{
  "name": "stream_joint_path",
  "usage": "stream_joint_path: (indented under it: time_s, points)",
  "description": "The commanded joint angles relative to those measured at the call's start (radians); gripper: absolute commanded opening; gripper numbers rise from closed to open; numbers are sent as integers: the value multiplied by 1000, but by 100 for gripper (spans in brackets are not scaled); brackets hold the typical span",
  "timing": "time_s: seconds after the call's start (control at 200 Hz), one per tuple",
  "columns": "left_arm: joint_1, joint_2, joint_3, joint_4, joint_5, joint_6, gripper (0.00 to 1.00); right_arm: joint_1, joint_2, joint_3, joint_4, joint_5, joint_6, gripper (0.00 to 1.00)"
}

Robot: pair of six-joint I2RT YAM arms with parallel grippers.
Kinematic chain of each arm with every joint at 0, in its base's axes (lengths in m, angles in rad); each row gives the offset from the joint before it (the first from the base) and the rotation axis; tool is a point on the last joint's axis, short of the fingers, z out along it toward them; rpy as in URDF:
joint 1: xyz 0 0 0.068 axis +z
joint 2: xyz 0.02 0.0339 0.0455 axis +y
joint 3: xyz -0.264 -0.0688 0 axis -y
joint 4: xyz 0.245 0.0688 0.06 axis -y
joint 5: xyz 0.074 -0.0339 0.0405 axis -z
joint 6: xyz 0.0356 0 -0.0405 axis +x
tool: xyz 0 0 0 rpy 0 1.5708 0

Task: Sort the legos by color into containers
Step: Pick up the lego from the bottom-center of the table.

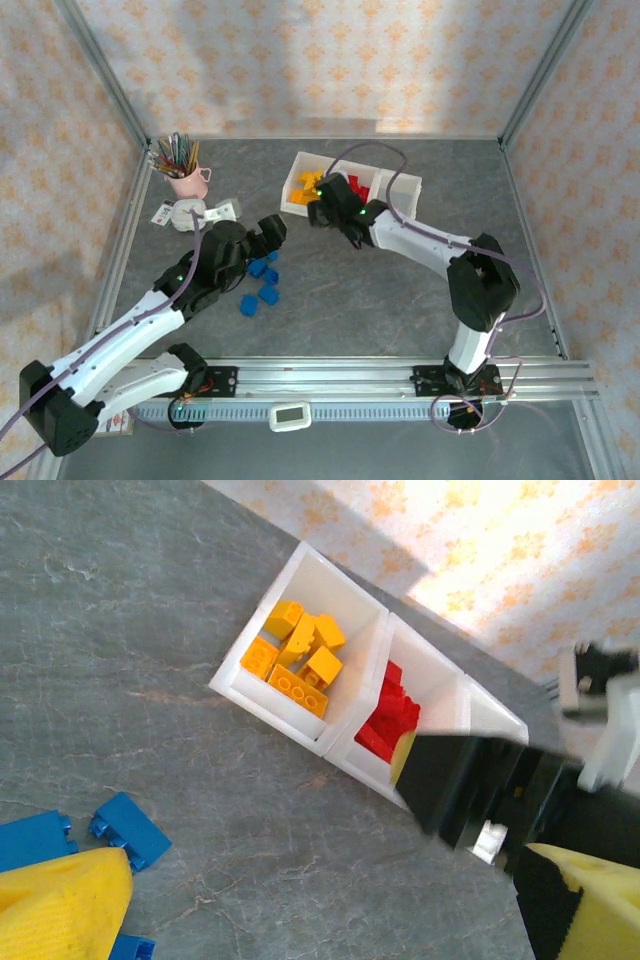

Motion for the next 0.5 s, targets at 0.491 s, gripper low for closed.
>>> stream_joint_path:
  time_s: [0.491]
  points:
    - [13,-264,-125,-332,-122,-140,99,387,4,-195,152,-54,115,78]
